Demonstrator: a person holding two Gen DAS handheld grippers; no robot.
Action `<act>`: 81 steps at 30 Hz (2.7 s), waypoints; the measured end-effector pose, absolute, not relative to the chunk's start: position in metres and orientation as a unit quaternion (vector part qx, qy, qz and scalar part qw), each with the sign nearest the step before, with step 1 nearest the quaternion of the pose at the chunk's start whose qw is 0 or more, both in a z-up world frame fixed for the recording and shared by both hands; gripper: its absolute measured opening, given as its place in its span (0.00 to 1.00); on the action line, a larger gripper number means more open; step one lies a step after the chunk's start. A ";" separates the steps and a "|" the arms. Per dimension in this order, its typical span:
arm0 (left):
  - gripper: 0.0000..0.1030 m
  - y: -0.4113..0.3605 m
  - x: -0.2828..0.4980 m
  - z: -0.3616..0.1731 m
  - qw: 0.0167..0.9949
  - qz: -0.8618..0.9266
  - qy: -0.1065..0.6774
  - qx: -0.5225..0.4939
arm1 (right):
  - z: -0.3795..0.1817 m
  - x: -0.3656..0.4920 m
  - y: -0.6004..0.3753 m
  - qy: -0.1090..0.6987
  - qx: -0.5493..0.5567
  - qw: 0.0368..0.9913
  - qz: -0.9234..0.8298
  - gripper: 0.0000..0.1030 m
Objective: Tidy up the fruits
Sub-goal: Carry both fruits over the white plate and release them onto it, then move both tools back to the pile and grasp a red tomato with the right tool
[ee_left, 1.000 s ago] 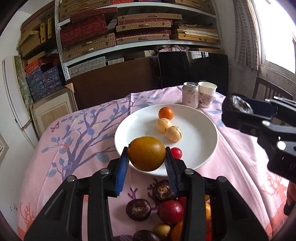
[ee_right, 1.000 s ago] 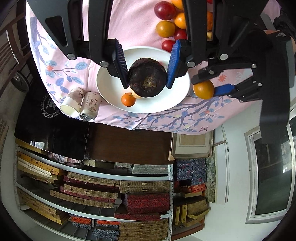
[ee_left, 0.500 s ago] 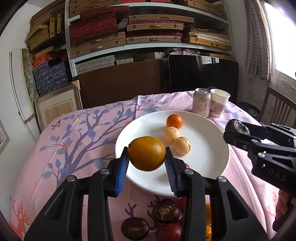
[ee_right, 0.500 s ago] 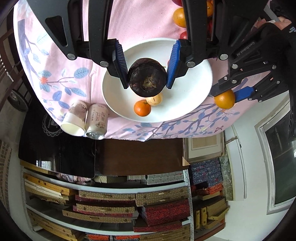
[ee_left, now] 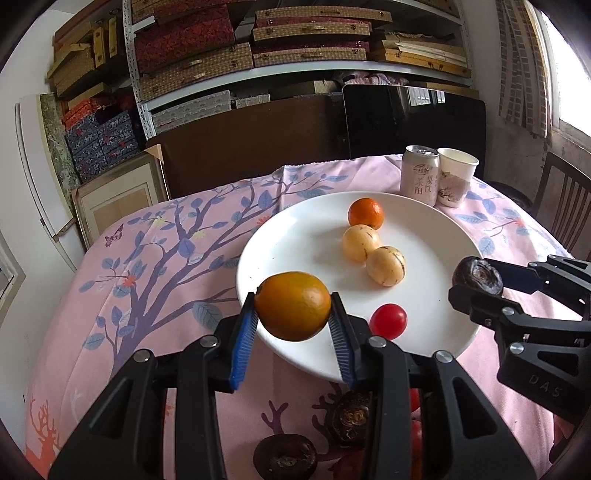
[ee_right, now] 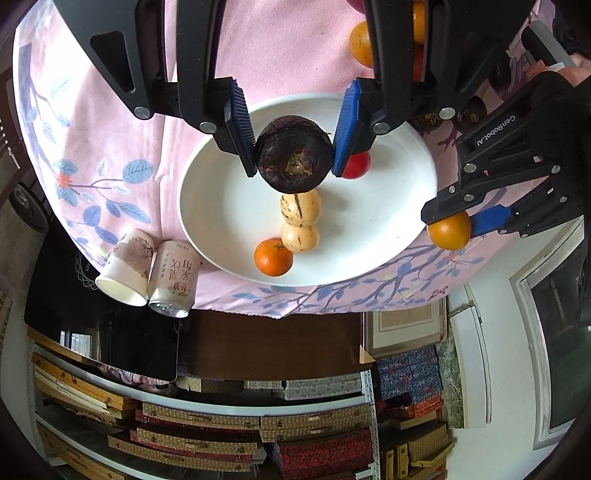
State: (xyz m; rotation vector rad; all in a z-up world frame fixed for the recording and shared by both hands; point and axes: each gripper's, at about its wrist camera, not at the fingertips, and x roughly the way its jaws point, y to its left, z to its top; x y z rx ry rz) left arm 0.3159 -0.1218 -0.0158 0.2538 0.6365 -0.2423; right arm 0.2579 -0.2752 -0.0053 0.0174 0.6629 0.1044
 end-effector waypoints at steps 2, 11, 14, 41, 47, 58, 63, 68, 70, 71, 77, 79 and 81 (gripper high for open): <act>0.37 -0.123 0.317 -0.018 0.934 -0.118 0.314 0.127 | -0.009 0.260 -0.275 0.331 0.009 0.942 0.049 0.40; 0.42 -0.128 0.315 -0.027 0.929 -0.123 0.319 0.144 | -0.020 0.262 -0.270 0.333 -0.004 0.942 0.046 0.43; 0.50 -0.129 0.311 -0.025 0.931 -0.120 0.309 0.151 | -0.019 0.261 -0.273 0.327 0.005 0.944 0.046 0.63; 0.93 -0.078 0.246 0.009 0.919 -0.134 0.318 0.188 | 0.043 0.186 -0.254 0.291 -0.001 0.937 0.194 0.96; 0.93 -0.063 0.212 -0.026 0.891 -0.161 0.365 0.217 | 0.020 0.139 -0.225 0.300 -0.106 0.933 0.166 0.96; 0.94 -0.036 0.197 -0.060 0.877 -0.150 0.410 0.201 | -0.022 0.098 -0.174 0.342 -0.188 0.888 0.244 0.93; 0.96 -0.037 0.203 -0.073 0.869 -0.153 0.427 0.197 | -0.035 0.099 -0.174 0.376 -0.160 0.878 0.249 0.63; 0.96 -0.033 0.207 -0.074 0.871 -0.153 0.431 0.176 | -0.033 0.094 -0.172 0.357 -0.167 0.887 0.241 0.42; 0.96 -0.033 0.208 -0.074 0.872 -0.152 0.433 0.173 | -0.031 0.093 -0.173 0.357 -0.161 0.887 0.243 0.34; 0.96 -0.033 0.208 -0.074 0.872 -0.151 0.432 0.175 | -0.032 0.092 -0.173 0.357 -0.162 0.887 0.244 0.32; 0.96 -0.034 0.207 -0.074 0.873 -0.150 0.429 0.179 | -0.037 0.087 -0.164 0.354 -0.198 0.880 0.245 0.31; 0.96 -0.033 0.208 -0.074 0.872 -0.151 0.433 0.171 | -0.039 0.088 -0.163 0.350 -0.199 0.882 0.244 0.30; 0.96 -0.031 0.209 -0.075 0.872 -0.151 0.438 0.158 | -0.039 0.090 -0.163 0.350 -0.192 0.883 0.247 0.30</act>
